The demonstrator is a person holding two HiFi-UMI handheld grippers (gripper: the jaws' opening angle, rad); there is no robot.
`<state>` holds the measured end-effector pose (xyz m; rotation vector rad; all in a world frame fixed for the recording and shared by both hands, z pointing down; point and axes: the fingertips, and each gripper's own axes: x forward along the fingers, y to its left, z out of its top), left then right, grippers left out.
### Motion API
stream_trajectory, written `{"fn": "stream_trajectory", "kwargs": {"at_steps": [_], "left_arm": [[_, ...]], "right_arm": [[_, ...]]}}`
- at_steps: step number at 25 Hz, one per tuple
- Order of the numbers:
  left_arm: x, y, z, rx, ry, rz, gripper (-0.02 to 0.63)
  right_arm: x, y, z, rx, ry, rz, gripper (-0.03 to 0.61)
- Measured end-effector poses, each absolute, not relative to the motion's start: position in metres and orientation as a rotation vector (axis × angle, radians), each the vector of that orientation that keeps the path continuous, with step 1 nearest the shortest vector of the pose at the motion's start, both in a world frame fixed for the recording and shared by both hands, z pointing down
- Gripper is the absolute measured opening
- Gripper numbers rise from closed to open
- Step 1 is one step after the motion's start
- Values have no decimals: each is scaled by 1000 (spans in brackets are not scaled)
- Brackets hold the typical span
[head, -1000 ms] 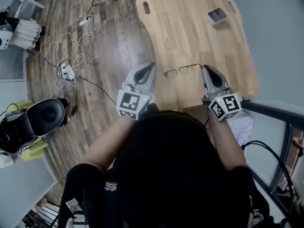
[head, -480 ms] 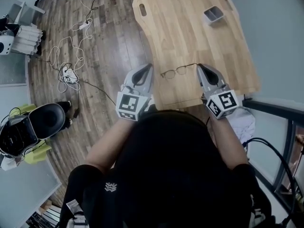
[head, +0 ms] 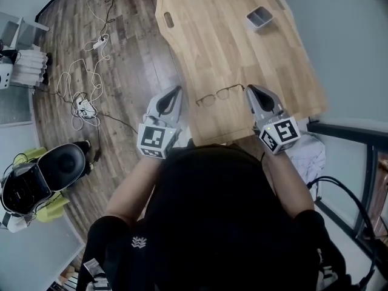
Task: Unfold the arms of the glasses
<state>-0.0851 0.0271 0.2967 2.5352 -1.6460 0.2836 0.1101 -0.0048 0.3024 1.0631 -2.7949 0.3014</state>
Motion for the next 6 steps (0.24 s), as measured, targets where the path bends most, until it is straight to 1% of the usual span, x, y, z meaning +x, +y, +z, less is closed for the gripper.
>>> {"fn": "stream_trajectory", "kwargs": {"at_steps": [6], "left_arm": [[-84,21,296,2538,-1667,294,6]], "right_arm": [[121,-11,305,1092,-2778,285,0]]}}
